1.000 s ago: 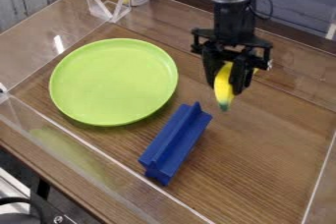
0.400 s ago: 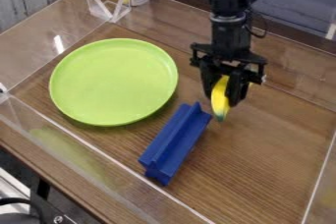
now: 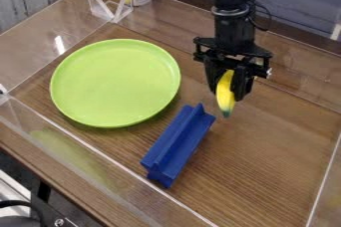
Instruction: Remove the banana from inside the green plate and put it on the table
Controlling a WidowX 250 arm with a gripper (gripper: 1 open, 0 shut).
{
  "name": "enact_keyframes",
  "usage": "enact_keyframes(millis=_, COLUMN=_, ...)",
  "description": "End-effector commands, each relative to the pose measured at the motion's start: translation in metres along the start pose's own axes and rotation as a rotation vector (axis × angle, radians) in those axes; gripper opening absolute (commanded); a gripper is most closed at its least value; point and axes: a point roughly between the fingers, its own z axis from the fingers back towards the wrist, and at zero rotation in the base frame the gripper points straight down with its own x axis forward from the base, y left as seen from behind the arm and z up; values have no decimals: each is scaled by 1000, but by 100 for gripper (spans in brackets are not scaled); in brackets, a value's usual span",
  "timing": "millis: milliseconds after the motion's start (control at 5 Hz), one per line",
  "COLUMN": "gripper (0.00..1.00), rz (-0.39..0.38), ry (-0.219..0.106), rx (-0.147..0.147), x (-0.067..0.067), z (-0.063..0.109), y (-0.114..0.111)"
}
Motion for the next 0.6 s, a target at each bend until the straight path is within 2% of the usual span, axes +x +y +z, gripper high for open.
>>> enact_keyframes(millis=0, gripper=0, rz=-14, ry=-64, rx=0, x=12, z=9, y=-4)
enact_keyframes(millis=400, gripper=0, rz=-42, ry=-40, rx=3, x=19, z=-11, y=-17)
